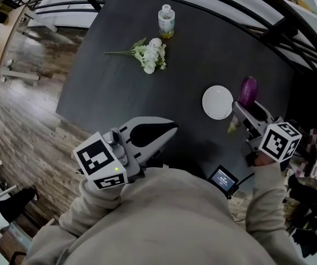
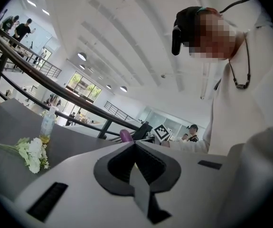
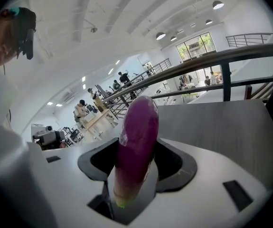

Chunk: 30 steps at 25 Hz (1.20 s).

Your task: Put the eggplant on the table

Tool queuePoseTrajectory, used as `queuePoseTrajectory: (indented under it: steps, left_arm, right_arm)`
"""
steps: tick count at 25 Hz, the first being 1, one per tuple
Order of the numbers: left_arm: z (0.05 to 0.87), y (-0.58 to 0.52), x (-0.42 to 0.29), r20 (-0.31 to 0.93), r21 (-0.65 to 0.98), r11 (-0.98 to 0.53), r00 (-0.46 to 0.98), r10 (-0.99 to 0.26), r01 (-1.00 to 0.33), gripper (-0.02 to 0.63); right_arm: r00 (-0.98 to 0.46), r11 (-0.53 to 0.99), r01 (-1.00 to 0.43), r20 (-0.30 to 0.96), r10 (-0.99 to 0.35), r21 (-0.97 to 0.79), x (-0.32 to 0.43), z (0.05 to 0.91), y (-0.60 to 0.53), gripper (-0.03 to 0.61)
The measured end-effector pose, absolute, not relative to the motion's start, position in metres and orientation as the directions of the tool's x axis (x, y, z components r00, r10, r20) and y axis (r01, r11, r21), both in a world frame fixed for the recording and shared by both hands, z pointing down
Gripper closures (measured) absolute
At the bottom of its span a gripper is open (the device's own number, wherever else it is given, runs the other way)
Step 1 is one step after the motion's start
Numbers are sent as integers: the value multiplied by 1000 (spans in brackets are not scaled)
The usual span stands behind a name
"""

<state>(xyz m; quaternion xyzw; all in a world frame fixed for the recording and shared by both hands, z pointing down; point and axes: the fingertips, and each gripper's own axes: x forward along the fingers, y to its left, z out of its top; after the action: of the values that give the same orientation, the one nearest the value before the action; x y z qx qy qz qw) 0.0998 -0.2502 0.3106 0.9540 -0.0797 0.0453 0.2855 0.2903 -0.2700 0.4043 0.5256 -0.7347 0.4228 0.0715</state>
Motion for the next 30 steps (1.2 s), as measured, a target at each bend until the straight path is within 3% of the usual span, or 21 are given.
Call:
queuePoseTrajectory:
  steps: [30]
  left_arm:
    - [346,-241,85,238,551,-764,941,-241,-335,609]
  right_arm:
    - [-461,45,-855,717,-523,-517,303,539,-283,339]
